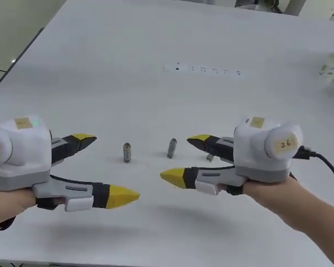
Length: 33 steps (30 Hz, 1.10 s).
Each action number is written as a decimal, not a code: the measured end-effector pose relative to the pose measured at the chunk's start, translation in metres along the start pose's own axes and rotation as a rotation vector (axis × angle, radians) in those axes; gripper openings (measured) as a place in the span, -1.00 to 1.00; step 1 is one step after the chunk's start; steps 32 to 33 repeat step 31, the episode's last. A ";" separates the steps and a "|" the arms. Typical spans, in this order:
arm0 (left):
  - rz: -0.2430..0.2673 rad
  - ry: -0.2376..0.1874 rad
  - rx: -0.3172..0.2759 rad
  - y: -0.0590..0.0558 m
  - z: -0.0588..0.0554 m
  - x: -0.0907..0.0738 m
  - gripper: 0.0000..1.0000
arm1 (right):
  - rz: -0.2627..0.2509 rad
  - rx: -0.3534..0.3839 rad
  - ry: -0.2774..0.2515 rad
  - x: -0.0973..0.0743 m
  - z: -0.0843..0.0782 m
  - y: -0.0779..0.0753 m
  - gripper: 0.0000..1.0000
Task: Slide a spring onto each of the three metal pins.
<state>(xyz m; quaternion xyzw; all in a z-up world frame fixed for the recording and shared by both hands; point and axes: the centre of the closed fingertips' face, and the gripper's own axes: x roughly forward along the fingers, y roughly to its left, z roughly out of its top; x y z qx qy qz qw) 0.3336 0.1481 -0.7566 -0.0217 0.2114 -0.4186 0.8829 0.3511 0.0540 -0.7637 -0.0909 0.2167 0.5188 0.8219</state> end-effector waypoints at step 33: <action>0.013 -0.087 -0.017 0.002 0.008 -0.018 0.97 | -0.159 0.129 -0.188 -0.085 -0.035 -0.039 0.98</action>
